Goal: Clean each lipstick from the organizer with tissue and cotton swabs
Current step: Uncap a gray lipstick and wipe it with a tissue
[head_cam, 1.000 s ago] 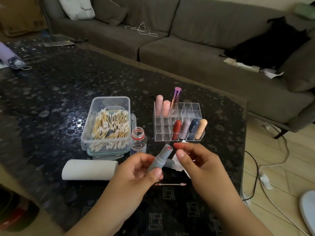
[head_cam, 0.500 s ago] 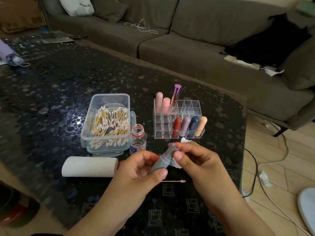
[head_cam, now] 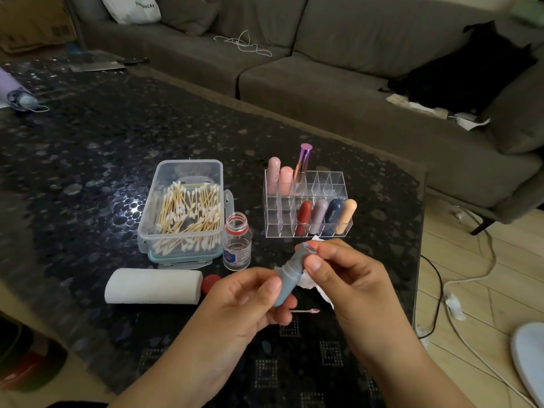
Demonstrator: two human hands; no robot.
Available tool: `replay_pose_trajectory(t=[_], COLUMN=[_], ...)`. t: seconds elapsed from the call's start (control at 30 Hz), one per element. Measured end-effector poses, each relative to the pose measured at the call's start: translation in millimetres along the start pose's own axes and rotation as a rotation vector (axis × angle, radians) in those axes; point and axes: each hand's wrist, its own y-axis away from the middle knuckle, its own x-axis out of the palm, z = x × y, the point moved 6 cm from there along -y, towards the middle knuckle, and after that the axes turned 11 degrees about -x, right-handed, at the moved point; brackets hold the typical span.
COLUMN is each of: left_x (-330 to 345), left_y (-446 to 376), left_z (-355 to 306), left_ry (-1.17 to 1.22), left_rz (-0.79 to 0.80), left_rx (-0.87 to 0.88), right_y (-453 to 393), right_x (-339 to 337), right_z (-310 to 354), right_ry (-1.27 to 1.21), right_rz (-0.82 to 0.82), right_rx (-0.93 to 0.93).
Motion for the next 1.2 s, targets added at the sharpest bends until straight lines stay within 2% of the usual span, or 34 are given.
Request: replay_pose_trajectory(t=[0.33, 0.67, 0.8, 0.9, 1.2], left_x=[2.1, 4.7, 4.3, 5.8, 12.0], left_y=[-0.6, 0.5, 0.4, 0.4, 1.9], left_z=[0.8, 0.6, 0.5, 1.4, 5.0], left_ry=[-0.074, -0.034, -0.026, -0.039, 0.029], left_rz=[0.050, 0.125, 0.146, 0.161, 0.285], left_rx=[0.077, 0.065, 0.075, 0.065, -0.019], right_y=[2.1, 2.9, 2.7, 3.3, 3.8], right_x=[1.1, 4.0, 4.4, 6.3, 7.5], right_z=[2.3, 8.7, 8.1, 7.4, 9.0], right_ry=[0.005, -0.095, -0.104, -0.099, -0.152], right_rz=[-0.009, -0.069, -0.027, 0.009, -0.022], right_rx=[0.016, 0.087, 0.130, 0.126, 0.075])
